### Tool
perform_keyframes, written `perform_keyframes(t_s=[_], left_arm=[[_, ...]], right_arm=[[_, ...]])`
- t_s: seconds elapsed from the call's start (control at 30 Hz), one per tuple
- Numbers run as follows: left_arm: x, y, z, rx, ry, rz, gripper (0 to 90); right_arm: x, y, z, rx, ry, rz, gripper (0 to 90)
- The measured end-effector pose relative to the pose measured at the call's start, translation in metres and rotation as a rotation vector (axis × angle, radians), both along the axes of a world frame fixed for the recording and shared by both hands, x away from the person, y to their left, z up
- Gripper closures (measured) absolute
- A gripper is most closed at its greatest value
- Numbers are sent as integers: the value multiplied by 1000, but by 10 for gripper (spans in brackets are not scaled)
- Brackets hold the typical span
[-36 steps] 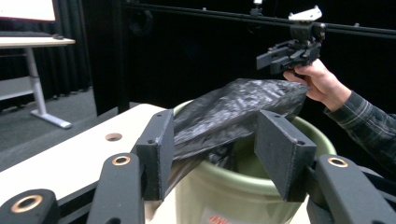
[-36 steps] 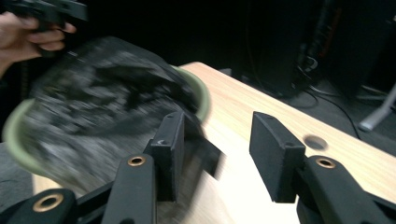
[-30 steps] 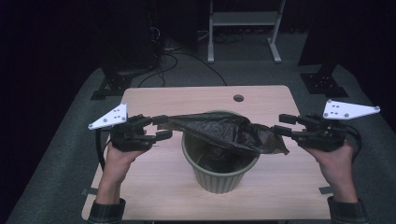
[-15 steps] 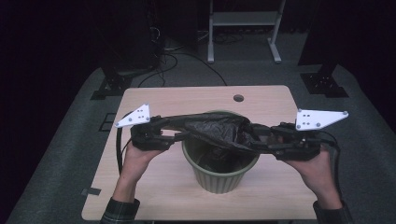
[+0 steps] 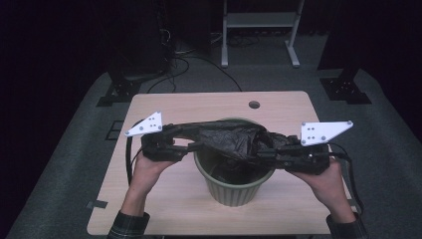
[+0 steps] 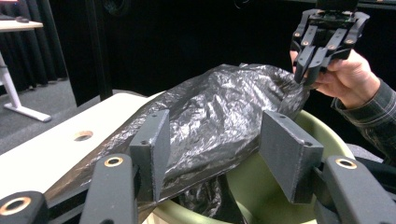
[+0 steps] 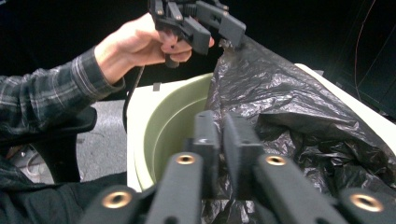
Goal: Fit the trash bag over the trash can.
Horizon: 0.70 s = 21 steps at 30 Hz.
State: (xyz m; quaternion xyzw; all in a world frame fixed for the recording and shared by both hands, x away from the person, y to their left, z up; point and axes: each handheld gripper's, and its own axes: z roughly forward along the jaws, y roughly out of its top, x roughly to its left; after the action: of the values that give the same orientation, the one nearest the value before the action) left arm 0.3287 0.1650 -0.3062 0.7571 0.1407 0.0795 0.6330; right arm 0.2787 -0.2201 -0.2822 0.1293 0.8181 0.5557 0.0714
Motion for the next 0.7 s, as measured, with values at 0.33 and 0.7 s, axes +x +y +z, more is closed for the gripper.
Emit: perform_keyframes(t_s=[0.33,0.7], left_arm=[[-1,-9,8,5,-19,-24,411],[14,-35,21,54,-37,-70,402]], right_arm=[[9,-2,4,1,-16,-51,900],[30,-4,15,54,-34,-104,900]])
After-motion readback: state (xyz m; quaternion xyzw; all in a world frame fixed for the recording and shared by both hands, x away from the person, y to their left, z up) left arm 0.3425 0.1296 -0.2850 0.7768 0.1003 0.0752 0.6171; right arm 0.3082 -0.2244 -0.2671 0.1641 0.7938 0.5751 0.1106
